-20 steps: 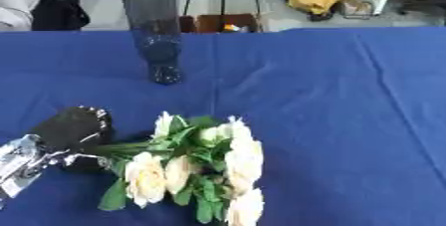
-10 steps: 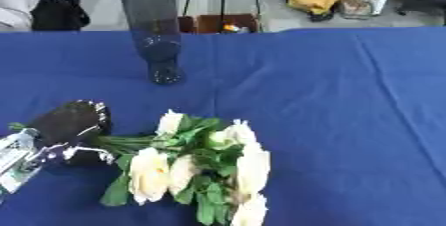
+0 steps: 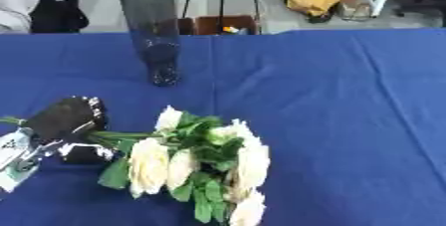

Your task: Arrange flowers into the vase.

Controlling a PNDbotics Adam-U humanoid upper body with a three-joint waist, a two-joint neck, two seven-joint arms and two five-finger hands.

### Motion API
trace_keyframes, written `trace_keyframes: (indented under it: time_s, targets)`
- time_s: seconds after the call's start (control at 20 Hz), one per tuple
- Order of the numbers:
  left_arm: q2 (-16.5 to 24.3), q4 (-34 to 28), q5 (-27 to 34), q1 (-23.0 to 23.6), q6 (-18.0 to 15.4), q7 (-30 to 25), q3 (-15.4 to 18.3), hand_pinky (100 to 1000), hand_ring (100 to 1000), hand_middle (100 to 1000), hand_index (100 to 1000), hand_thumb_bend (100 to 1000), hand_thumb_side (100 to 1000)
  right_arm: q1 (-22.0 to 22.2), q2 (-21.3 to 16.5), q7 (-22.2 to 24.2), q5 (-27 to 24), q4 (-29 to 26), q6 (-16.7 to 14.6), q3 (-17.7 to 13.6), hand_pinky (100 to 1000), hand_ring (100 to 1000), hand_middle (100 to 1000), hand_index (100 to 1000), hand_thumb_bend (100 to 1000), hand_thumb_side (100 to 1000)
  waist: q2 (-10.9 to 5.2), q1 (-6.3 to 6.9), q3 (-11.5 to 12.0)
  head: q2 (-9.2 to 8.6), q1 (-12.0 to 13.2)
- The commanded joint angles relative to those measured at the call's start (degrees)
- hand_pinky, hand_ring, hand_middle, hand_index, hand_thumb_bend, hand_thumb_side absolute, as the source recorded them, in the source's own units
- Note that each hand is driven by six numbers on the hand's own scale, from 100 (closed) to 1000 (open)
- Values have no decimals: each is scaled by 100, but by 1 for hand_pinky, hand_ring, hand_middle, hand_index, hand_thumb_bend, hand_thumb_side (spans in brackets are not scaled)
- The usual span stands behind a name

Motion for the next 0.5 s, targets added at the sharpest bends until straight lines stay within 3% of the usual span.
trace_keyframes:
  time_s: [0.05,0.5]
  targets:
    - [123,-173,107,-102,16,310,194,100,100,100,100,100,729,-19,-102,-29,33,-83,10,-76,764,830,800,843,100,777,-20,-88,1,-67,19]
    - [352,-801,1056,-48,465,484,423,100,100,100,100,100,700,-21,-127,-52,36,-83,10,-83,764,830,800,843,100,778,-41,-86,7,-55,-6]
